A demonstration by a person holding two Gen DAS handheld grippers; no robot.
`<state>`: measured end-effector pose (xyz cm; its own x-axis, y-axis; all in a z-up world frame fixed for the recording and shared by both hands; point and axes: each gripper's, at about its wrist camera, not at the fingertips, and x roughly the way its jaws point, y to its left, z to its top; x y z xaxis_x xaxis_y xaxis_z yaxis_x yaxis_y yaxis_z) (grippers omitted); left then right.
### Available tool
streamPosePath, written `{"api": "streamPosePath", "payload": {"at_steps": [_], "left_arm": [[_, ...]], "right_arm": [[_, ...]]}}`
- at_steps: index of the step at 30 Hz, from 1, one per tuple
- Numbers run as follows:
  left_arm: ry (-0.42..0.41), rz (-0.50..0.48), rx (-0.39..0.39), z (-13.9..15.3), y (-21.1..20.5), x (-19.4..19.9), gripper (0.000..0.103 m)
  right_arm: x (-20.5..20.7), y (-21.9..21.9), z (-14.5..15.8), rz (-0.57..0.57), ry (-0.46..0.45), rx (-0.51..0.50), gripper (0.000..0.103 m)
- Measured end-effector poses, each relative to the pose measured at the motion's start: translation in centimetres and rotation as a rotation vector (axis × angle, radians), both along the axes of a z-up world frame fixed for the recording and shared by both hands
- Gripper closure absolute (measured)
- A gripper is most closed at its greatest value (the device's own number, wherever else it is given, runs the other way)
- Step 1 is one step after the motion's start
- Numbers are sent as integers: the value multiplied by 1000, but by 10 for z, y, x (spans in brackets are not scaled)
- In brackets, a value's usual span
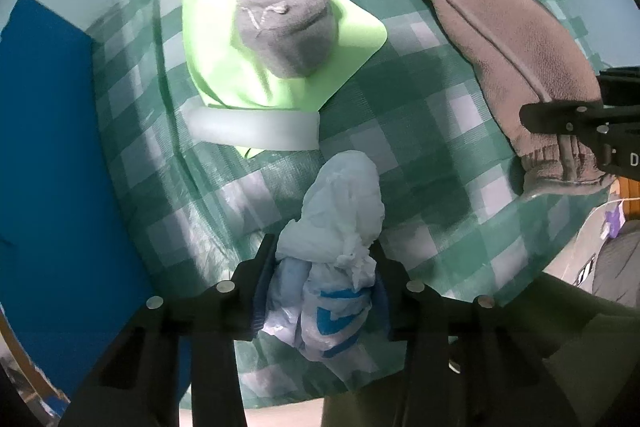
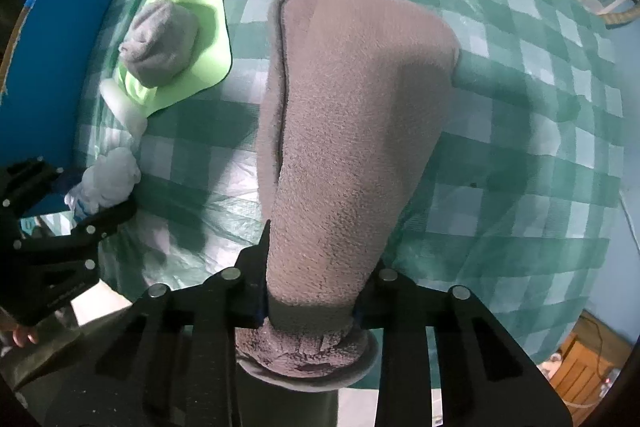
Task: Organize soft objects
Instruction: 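Lift pink fleece item and white bag bundle toward the box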
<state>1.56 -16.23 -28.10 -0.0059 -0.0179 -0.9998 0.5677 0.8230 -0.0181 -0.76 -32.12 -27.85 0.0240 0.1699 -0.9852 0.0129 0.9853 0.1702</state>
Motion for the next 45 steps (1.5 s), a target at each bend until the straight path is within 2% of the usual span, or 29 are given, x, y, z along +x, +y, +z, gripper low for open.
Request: {"api": "streamPosePath", "payload": {"at_steps": [5, 20, 30, 35, 45], "left_arm": [[-13, 29, -19, 15, 10, 4, 61], [-84, 106, -51, 64, 35, -19, 61], [-126, 155, -61, 103, 36, -21, 61], [-156, 192, -92, 122, 44, -17, 61], [-210, 266, -103, 151, 69, -6, 61]], "right_arm": [[-8, -6, 16, 5, -24, 0, 76], [-13, -7, 60, 18, -88, 18, 76], [-10, 3, 82, 62, -122, 18, 76], [-4, 12, 98, 93, -146, 26, 76], [11, 39, 130, 174, -205, 41, 76]]}}
